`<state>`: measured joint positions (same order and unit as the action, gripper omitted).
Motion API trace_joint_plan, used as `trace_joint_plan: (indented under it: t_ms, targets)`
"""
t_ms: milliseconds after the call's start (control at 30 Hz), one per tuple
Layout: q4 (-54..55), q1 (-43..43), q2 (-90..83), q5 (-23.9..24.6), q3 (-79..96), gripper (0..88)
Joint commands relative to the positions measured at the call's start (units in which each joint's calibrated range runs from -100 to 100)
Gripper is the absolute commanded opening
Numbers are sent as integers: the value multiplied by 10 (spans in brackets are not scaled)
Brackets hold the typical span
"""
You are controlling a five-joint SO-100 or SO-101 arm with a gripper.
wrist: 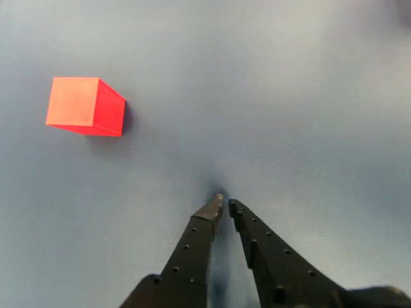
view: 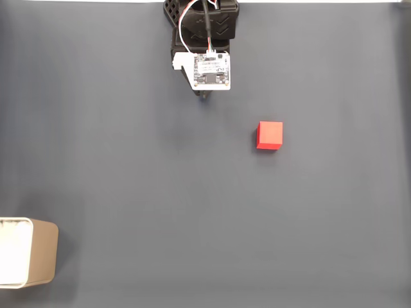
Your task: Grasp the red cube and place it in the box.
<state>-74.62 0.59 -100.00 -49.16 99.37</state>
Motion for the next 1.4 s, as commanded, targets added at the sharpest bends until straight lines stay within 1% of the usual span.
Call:
trace_joint_plan:
  t_ms: [0,1233,1367]
  targets:
    - [-13,-7,0,-2,5,0]
    - [-12,-7,2,-7,5,0]
    - [35,-12,2,-10,-1,0]
